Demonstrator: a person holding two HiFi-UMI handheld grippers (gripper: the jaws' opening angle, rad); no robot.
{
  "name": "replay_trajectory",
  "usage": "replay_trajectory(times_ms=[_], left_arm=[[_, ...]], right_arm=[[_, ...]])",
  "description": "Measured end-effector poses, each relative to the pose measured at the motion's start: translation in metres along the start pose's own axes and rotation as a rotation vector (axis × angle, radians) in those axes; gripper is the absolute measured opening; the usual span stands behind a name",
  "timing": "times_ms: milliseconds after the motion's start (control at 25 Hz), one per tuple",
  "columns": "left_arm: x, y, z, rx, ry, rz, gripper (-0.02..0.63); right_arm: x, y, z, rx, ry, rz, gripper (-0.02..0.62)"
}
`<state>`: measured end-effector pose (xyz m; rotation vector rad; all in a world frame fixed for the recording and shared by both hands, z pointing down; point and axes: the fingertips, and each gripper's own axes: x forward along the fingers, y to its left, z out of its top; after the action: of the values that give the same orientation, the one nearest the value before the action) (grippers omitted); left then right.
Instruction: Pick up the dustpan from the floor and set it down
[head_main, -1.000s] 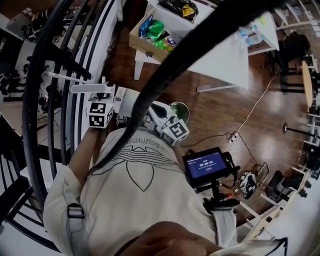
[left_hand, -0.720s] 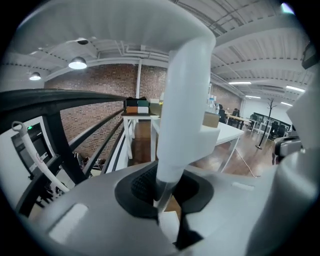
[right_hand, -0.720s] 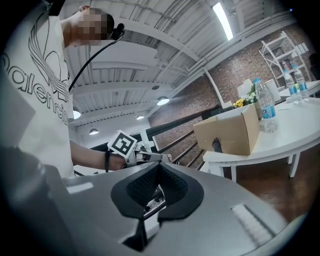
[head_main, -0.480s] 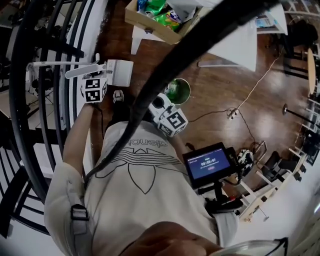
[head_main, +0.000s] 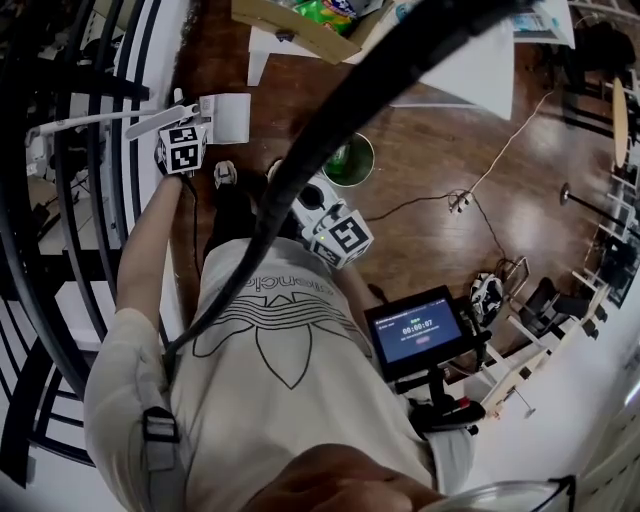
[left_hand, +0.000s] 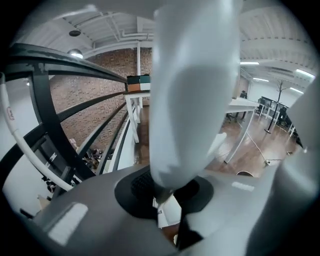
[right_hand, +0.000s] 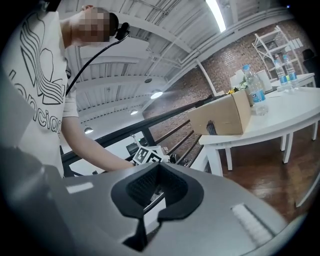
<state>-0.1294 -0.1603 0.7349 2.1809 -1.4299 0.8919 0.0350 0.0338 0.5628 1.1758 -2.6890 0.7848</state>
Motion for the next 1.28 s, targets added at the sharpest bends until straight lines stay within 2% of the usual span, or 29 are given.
replay_trajectory(times_ms=[40, 80, 120, 160, 320, 440, 480, 520, 560, 640, 720, 800, 840, 920, 1040, 1200, 1280], left_arm=[[0.000, 0.002, 0.001, 0.014, -0.001, 0.004, 0.071], [0.000, 0.003, 0.001, 0.031, 0.005, 0.007, 0.103], [-0.002, 0.004, 0.000, 0.049, 0.017, 0.013, 0.213], [-0.005, 0.006, -0.002, 0.064, 0.028, 0.027, 0.285], [-0.033, 0.020, -0.002, 0.108, 0.008, 0.142, 0.377], [-0.068, 0.025, -0.006, 0.073, -0.022, 0.225, 0.430], [-0.083, 0.023, -0.009, 0.062, -0.040, 0.238, 0.363], [-0.098, 0.017, -0.011, 0.046, -0.066, 0.215, 0.107], [-0.111, 0.004, -0.011, 0.018, -0.095, 0.144, 0.020], [-0.135, -0.037, -0.001, -0.043, -0.152, -0.095, 0.020], [-0.160, -0.083, 0.019, -0.021, -0.224, -0.300, 0.020], [-0.181, -0.118, 0.044, 0.002, -0.290, -0.412, 0.020], [-0.187, -0.130, 0.056, -0.014, -0.310, -0.451, 0.020], [-0.196, -0.148, 0.077, -0.052, -0.336, -0.514, 0.020], [-0.211, -0.166, 0.099, -0.029, -0.362, -0.553, 0.020], [-0.230, -0.173, 0.119, 0.049, -0.444, -0.533, 0.020], [-0.231, -0.167, 0.125, 0.039, -0.453, -0.517, 0.020]], right_arm=[[-0.001, -0.001, 0.001, -0.001, -0.002, -0.002, 0.002], [-0.001, -0.001, 0.001, -0.003, -0.005, -0.004, 0.002], [-0.002, -0.002, 0.001, -0.006, -0.008, -0.005, 0.002], [-0.002, -0.002, 0.002, -0.009, -0.012, -0.005, 0.002], [0.001, -0.003, 0.012, -0.027, -0.051, 0.003, 0.002], [0.000, -0.002, 0.023, -0.044, -0.074, 0.008, 0.002], [-0.001, 0.000, 0.028, -0.050, -0.083, 0.006, 0.002], [-0.004, 0.003, 0.035, -0.058, -0.097, 0.002, 0.002], [-0.006, 0.006, 0.043, -0.070, -0.114, -0.001, 0.002], [-0.007, 0.012, 0.056, -0.105, -0.137, 0.004, 0.001], [-0.006, 0.016, 0.063, -0.131, -0.145, 0.015, 0.000], [-0.006, 0.015, 0.064, -0.143, -0.152, 0.010, 0.000], [-0.006, 0.012, 0.064, -0.144, -0.153, 0.000, 0.000], [-0.006, 0.009, 0.066, -0.142, -0.159, -0.019, 0.000], [-0.006, 0.010, 0.071, -0.155, -0.185, -0.020, 0.000], [-0.007, 0.007, 0.072, -0.145, -0.205, -0.024, 0.000], [-0.006, 0.006, 0.074, -0.147, -0.216, -0.021, 0.000]])
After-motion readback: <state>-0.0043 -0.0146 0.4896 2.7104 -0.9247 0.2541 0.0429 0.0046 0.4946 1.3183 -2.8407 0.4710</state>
